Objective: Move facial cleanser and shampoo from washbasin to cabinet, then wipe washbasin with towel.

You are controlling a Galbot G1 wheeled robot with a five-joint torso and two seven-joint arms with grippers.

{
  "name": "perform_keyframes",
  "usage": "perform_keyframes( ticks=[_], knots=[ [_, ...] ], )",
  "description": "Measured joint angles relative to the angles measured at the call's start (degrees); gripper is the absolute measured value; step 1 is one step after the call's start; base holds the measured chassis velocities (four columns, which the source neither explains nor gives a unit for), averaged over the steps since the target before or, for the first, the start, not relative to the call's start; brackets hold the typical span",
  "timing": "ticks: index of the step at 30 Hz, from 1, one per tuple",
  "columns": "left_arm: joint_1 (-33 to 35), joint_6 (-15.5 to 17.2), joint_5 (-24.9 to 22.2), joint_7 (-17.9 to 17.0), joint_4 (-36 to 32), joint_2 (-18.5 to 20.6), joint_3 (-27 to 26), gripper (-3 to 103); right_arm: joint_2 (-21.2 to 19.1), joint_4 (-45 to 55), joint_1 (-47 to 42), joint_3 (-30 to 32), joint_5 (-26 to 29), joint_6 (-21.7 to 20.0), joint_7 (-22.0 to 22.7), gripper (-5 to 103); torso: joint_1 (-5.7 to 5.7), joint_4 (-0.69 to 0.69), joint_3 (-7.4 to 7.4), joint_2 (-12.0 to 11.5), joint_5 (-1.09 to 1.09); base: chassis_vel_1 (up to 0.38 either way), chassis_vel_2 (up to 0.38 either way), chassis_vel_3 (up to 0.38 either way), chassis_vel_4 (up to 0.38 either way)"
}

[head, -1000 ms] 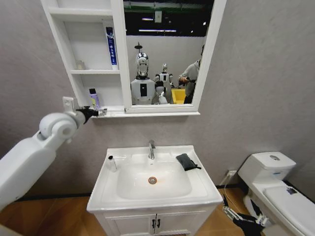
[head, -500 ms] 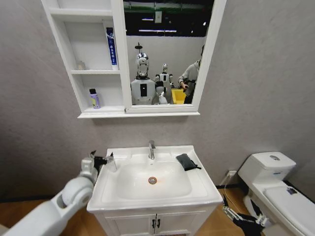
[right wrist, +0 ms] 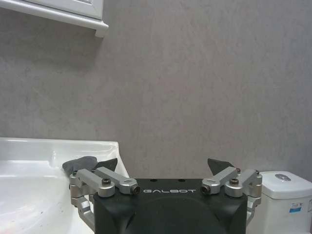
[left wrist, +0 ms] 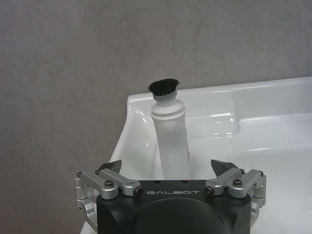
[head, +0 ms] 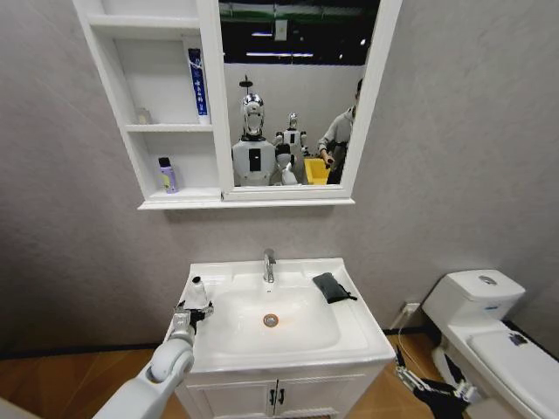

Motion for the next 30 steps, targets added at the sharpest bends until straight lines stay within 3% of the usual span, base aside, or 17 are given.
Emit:
perform_keyframes(
  ticks=[7, 10, 12, 14, 17, 25, 27, 28, 30],
  knots=[
    [-4.6, 0.2, -1.1, 1.1, 4.6, -1.7, 0.8, 101, 0.0, 0.0, 0.0, 0.0, 0.0, 0.0, 0.0, 100, 0.0, -0.01, 0.0, 0.0, 0.0, 0.0, 0.0, 0.0, 0.0],
    [-5.7, 0.3, -1.0, 1.8, 5.9, -2.0, 1.1, 96, 0.0, 0.0, 0.0, 0.0, 0.0, 0.0, 0.0, 100, 0.0, -0.01, 0.0, 0.0, 0.0, 0.0, 0.0, 0.0, 0.0],
    [-6.1, -0.2, -0.2, 3.4, 6.8, -2.0, 1.1, 81, 0.0, 0.0, 0.0, 0.0, 0.0, 0.0, 0.0, 100, 0.0, -0.01, 0.0, 0.0, 0.0, 0.0, 0.0, 0.0, 0.0],
    [-6.0, -0.3, -0.1, 3.7, 6.8, -1.9, 1.1, 81, 0.0, 0.0, 0.0, 0.0, 0.0, 0.0, 0.0, 100, 0.0, -0.01, 0.0, 0.0, 0.0, 0.0, 0.0, 0.0, 0.0],
    [-5.2, -0.5, 0.0, 4.2, 6.1, -1.2, 0.9, 64, 0.0, 0.0, 0.0, 0.0, 0.0, 0.0, 0.0, 100, 0.0, 0.0, 0.0, 0.0, 0.0, 0.0, 0.0, 0.0, 0.0],
    [-3.9, -0.5, 0.1, 4.5, 4.1, -0.1, 0.4, 43, 0.0, 0.0, 0.0, 0.0, 0.0, 0.0, 0.0, 100, 0.0, 0.0, 0.0, 0.0, -0.01, 0.0, 0.0, 0.0, 0.0],
    [-3.0, -0.5, 1.0, 4.7, 1.3, 1.0, -0.5, 33, 0.0, 0.0, 0.0, 0.0, 0.0, 0.0, 0.0, 100, 0.0, 0.0, 0.0, 0.0, -0.02, 0.0, 0.0, 0.0, 0.0],
    [-3.0, -0.5, 1.0, 4.7, 1.3, 1.0, -0.5, 33, 0.0, 0.0, 0.0, 0.0, 0.0, 0.0, 0.0, 100, 0.0, 0.0, 0.0, 0.0, -0.02, 0.0, 0.0, 0.0, 0.0],
    [-1.5, 0.0, 1.1, 4.6, -4.9, 4.2, -1.8, 30, 0.0, 0.0, 0.0, 0.0, 0.0, 0.0, 0.0, 100, 0.0, 0.0, 0.0, 0.0, -0.03, 0.0, 0.0, 0.0, 0.0]
  ],
)
